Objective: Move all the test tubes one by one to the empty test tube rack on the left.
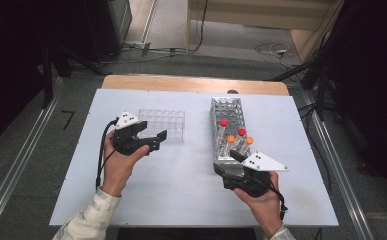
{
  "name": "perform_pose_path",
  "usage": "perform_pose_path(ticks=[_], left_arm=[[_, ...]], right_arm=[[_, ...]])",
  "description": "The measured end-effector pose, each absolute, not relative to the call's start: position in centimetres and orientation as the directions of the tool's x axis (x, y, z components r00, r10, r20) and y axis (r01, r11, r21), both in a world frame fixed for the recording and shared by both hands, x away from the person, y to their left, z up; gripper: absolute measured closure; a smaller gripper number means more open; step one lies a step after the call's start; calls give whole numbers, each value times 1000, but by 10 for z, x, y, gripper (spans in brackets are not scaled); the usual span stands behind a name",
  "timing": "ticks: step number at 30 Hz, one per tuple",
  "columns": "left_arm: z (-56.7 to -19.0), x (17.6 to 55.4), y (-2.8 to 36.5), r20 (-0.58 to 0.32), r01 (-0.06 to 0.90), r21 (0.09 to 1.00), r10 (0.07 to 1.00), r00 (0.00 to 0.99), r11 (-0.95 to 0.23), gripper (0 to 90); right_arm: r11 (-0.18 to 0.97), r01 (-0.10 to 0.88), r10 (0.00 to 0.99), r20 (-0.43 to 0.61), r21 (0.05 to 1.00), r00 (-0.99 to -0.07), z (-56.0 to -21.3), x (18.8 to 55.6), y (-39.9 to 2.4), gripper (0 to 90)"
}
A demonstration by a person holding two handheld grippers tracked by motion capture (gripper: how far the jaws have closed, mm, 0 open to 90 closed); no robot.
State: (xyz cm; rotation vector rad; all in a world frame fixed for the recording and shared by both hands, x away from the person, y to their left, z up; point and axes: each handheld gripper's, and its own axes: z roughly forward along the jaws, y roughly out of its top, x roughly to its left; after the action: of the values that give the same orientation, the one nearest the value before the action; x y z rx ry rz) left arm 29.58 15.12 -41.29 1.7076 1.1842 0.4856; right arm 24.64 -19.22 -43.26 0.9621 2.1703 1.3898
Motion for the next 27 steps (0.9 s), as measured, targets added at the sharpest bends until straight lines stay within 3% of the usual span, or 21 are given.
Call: perform_pose_path(ticks=[6,19,27], left_arm=[[-416,297,147,-184,493,866,868,462,-79,212],[-420,297,143,-189,502,861,867,461,-79,212],[-423,297,140,-190,510,856,864,467,-87,213]], right_arm=[[269,354,743,41,896,-668,-440,254,-198,301],[277,352,778,6,894,-629,-451,271,-198,442],[262,369,775,33,892,-631,-457,278,-198,623]])
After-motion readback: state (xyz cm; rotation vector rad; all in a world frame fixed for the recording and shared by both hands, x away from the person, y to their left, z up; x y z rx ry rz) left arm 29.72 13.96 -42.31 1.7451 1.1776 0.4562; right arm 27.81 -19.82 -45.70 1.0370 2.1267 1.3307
